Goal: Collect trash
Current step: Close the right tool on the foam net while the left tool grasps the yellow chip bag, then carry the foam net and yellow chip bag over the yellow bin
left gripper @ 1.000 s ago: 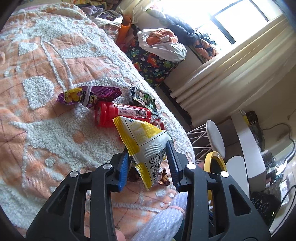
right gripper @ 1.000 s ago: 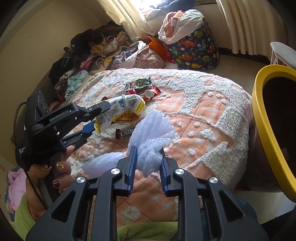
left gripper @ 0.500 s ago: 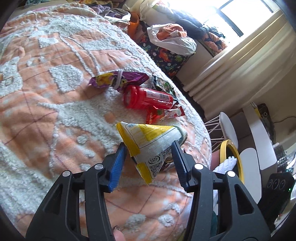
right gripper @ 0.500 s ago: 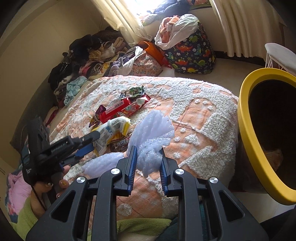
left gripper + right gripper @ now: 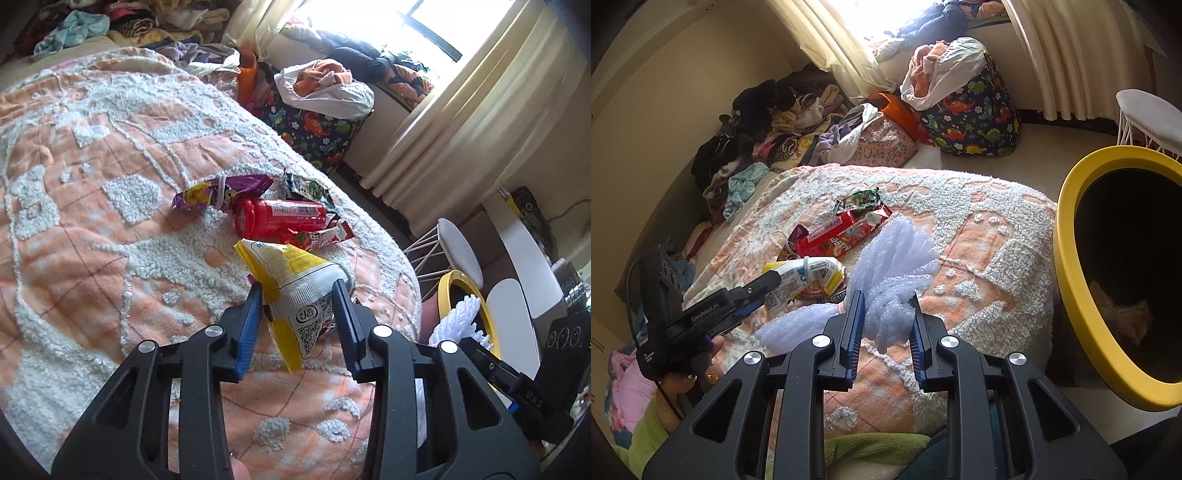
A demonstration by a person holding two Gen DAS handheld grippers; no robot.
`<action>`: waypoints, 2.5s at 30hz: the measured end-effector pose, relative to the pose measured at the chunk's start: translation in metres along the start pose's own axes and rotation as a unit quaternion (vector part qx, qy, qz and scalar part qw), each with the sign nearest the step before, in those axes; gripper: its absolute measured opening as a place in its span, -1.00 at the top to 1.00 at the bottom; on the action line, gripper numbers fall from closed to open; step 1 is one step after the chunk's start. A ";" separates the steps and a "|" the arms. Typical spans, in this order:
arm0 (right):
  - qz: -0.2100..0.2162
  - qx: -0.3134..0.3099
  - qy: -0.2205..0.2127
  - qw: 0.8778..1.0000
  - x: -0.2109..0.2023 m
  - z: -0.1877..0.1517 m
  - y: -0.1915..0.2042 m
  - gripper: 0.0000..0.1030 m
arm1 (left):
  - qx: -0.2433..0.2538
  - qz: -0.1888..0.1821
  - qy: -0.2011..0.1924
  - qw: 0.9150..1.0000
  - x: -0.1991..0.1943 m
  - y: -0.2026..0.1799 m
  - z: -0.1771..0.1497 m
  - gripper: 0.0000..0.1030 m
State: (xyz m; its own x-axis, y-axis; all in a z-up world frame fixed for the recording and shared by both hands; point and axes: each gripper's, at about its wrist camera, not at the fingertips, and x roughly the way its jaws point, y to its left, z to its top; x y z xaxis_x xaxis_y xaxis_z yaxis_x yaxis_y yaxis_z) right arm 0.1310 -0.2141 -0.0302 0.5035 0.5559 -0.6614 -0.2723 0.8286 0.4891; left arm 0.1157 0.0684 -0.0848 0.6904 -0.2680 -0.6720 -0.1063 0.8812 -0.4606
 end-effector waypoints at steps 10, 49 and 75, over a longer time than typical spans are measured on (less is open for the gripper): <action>0.002 -0.002 -0.033 0.999 -0.022 0.011 -0.002 0.57 | 0.015 -0.021 -0.032 0.999 -0.022 -0.022 0.011 0.59; -0.090 0.042 -0.194 0.976 -0.122 0.050 -0.087 0.58 | 0.105 -0.086 -0.036 0.990 -0.016 -0.143 0.005 0.59; -0.164 0.088 -0.236 0.954 -0.153 0.045 -0.136 0.58 | 0.185 -0.120 0.002 0.975 0.018 -0.208 -0.033 0.59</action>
State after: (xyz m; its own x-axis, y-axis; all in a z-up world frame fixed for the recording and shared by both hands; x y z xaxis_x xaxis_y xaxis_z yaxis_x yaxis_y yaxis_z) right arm 0.1278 -0.4147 0.0295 0.8621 0.1420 -0.4864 0.0843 0.9063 0.4140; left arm 0.1271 -0.1325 -0.0203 0.6604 -0.4853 -0.5730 0.3251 0.8726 -0.3645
